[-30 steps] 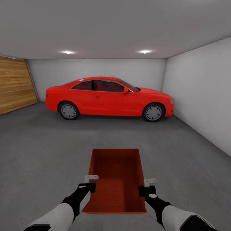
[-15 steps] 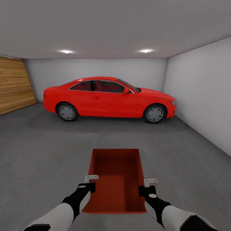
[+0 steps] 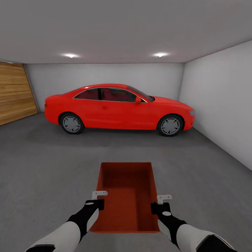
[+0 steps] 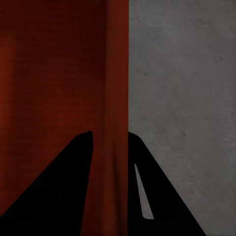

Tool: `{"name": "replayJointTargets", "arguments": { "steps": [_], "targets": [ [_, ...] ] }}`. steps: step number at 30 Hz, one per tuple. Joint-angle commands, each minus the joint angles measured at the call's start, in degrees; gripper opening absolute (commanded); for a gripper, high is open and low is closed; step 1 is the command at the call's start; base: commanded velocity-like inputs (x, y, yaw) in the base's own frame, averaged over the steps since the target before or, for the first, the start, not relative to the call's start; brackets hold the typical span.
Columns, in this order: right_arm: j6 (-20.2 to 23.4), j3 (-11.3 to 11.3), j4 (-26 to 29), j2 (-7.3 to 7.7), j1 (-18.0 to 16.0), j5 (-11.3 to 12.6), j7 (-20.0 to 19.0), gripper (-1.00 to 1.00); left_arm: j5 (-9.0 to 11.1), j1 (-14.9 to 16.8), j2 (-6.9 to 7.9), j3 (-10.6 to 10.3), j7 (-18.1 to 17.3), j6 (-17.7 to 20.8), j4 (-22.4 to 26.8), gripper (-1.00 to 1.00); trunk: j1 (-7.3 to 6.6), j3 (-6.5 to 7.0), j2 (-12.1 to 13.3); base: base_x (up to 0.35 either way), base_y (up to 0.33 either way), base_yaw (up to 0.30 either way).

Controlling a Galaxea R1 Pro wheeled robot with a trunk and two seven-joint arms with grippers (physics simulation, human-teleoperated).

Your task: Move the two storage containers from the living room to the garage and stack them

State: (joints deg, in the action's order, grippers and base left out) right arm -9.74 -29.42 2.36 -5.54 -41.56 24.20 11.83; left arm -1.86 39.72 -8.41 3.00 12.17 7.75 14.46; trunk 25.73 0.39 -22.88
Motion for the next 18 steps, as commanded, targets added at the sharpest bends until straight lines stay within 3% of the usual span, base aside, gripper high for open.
{"name": "replayJointTargets", "arguments": {
  "steps": [1, 18],
  "targets": [
    [-0.28, 0.45, -0.86, 0.0, -0.01, 1.27, 0.3, -1.0, -1.51, 0.01, 0.5, 0.07, 0.39, -1.07, 0.31, -1.0, 0.05, -0.02, -0.04, 0.323, 0.0, 0.0],
    [-0.28, 0.5, -0.86, -0.13, -0.01, 1.28, 0.3, -1.0, -1.49, 0.01, 0.5, 0.07, 0.39, -1.07, 0.31, -1.0, 0.05, -0.02, -0.04, 0.323, 0.0, -0.016]
  ]
}}
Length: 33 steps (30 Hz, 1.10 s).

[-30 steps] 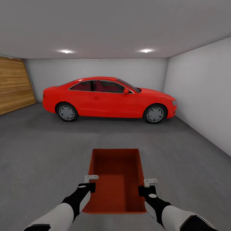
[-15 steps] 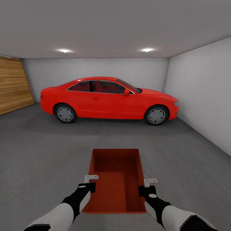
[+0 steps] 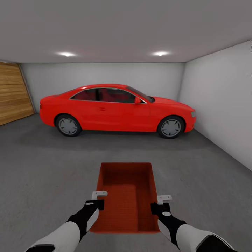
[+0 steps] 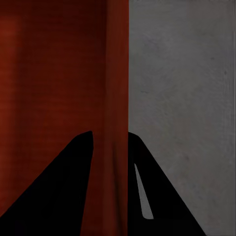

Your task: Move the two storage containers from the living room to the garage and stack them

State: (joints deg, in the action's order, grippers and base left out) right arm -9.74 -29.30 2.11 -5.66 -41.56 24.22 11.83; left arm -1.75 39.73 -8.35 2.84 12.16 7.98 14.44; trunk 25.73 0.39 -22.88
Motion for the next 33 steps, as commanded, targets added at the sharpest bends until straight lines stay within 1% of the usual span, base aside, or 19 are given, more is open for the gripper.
{"name": "replayJointTargets", "arguments": {
  "steps": [1, 28, 33],
  "targets": [
    [-0.28, 0.38, -0.61, -0.02, -0.01, 1.26, 0.3, -1.0, -1.59, 0.0, 0.44, 0.24, 0.41, -1.3, 0.32, -1.0, 0.05, -0.02, -0.04, 0.323, 0.0, -0.172],
    [-0.28, 0.38, -0.61, -0.06, -0.01, 1.27, 0.3, -1.0, -1.67, 0.0, 0.44, 0.24, 0.41, -1.3, 0.34, -1.0, 0.05, -0.02, -0.04, 0.323, 0.0, -0.263],
    [-0.28, 0.38, -0.61, 0.1, -0.01, 1.27, 0.3, -1.0, -1.67, 0.0, 0.44, 0.24, 0.41, -1.51, 0.34, -1.0, 0.05, -0.02, -0.04, 0.323, 0.0, -0.105]
  ]
}}
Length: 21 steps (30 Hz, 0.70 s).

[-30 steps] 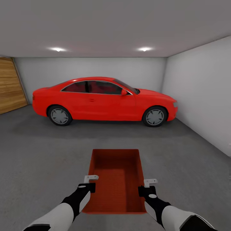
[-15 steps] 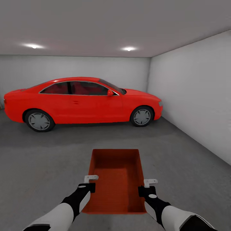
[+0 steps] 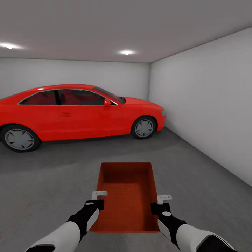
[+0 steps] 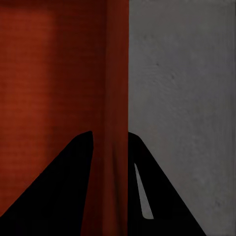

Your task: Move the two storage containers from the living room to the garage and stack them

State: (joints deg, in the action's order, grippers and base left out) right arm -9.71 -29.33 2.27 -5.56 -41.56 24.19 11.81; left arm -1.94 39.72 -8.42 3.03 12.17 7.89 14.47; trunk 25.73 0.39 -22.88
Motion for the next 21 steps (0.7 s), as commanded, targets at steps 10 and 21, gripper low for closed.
{"name": "replayJointTargets", "arguments": {
  "steps": [10, 21],
  "targets": [
    [-0.31, 0.34, -0.78, 0.05, -0.02, 1.3, 0.33, -1.0, -1.49, 0.01, 0.51, 0.0, 0.45, -1.4, 0.31, -1.0, 0.05, -0.02, -0.04, 0.138, 0.0, -0.072],
    [-0.31, 0.38, -0.78, 0.02, -0.02, 1.3, 0.32, -1.0, -1.49, 0.01, 0.51, -0.04, 0.48, -1.23, 0.29, -1.0, 0.05, -0.02, -0.04, 0.002, 0.0, -0.276]
  ]
}}
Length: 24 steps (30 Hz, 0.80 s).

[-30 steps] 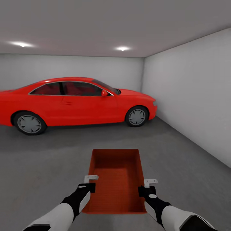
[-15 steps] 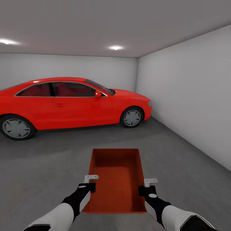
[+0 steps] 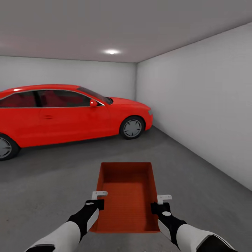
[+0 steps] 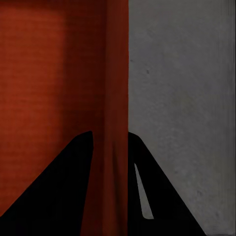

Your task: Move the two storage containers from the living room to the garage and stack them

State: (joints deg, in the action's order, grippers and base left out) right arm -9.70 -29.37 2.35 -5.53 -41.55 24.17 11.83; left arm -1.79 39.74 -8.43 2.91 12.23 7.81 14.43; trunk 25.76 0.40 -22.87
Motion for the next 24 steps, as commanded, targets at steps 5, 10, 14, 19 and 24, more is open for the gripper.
{"name": "replayJointTargets", "arguments": {
  "steps": [5, 10, 14, 19, 24],
  "targets": [
    [-0.32, 0.41, -0.86, -0.01, -0.03, 1.32, 0.3, -1.0, -1.64, -0.01, 0.52, 0.05, 0.45, -1.13, 0.33, -1.0, 0.02, -0.02, -0.05, 0.0, 0.0, -0.285],
    [-0.32, 0.43, -0.86, -0.01, -0.03, 1.32, 0.3, -1.0, -1.64, -0.01, 0.5, 0.01, 0.5, -1.13, 0.33, -1.0, 0.02, -0.02, -0.05, 0.0, 0.0, -0.285],
    [-0.32, 0.45, -0.86, -0.01, -0.03, 1.32, 0.3, -1.0, -1.64, -0.01, 0.44, -0.01, 0.51, -1.1, 0.33, -1.0, 0.02, -0.02, -0.05, 0.0, 0.0, -0.285],
    [-0.32, 0.4, -0.86, -0.01, -0.03, 1.32, 0.3, -1.0, -1.64, -0.01, 0.43, -0.01, 0.51, -1.08, 0.33, -1.0, 0.02, -0.02, -0.05, 0.0, 0.0, -0.285],
    [-0.32, 0.41, -0.86, -0.01, -0.03, 1.31, 0.3, -1.0, -1.68, -0.01, 0.43, -0.01, 0.5, -1.05, 0.42, -1.0, 0.02, -0.02, -0.05, 0.0, 0.0, -0.285]
  ]
}}
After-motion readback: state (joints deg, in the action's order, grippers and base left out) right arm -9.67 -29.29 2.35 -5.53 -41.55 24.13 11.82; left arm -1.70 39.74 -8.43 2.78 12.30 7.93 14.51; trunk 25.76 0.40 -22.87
